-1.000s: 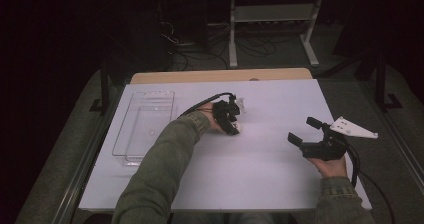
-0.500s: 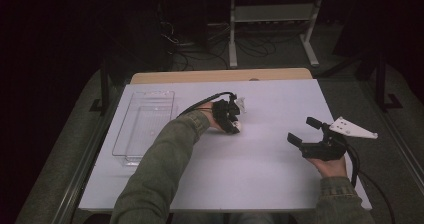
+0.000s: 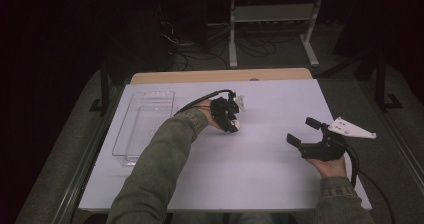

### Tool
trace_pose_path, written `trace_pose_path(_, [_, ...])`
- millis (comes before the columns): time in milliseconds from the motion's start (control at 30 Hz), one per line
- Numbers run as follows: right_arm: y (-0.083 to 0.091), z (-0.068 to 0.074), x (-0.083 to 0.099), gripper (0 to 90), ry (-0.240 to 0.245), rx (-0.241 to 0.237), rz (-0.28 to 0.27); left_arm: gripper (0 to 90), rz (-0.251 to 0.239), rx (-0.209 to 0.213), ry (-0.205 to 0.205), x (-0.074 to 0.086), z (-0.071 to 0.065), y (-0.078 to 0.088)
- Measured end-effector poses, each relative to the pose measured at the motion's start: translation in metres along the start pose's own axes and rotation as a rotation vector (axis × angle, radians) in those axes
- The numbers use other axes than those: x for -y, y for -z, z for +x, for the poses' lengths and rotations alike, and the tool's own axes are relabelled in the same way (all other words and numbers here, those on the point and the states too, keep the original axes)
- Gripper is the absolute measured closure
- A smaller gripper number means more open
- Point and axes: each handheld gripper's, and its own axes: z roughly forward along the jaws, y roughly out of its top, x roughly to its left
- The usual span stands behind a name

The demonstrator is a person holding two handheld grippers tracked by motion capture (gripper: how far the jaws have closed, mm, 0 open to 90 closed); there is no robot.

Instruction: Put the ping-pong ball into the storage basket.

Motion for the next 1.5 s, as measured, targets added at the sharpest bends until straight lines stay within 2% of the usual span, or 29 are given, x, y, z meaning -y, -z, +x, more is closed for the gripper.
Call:
trace_pose_path(167, [-0.002,0.001,0.001,0.0,0.009,-0.002,0.012,50.7,0.006,0.002,-0.010,-0.002,-0.001,0.005])
trace_pose_path(267, [-0.002,0.001,0.001,0.0,0.010,-0.004,0.015,50.6,-0.009,0.005,-0.005,-0.003,-0.002,0.007])
trace_pose_path(633, [-0.003,0.001,0.000,0.0,0.007,-0.013,0.011,50.7,0.010,-0.007,-0.009,-0.005,-0.004,0.022])
trace_pose_path(733, [-0.004,0.001,0.001,0.0,0.007,-0.016,0.014,50.7,-0.002,-0.005,-0.013,-0.006,-0.007,0.027])
trace_pose_path(1267, [-0.006,0.004,0.001,0.0,0.016,-0.023,0.027,50.7,-0.019,-0.042,-0.010,-0.006,-0.013,0.060])
trace_pose_path(1400, [-0.006,0.004,0.002,0.0,0.011,-0.022,0.027,50.7,0.006,-0.055,-0.024,-0.009,-0.014,0.068])
trace_pose_path(1500, [-0.006,0.003,0.002,0.0,0.010,-0.019,0.024,50.7,-0.016,-0.067,-0.019,-0.010,-0.014,0.077])
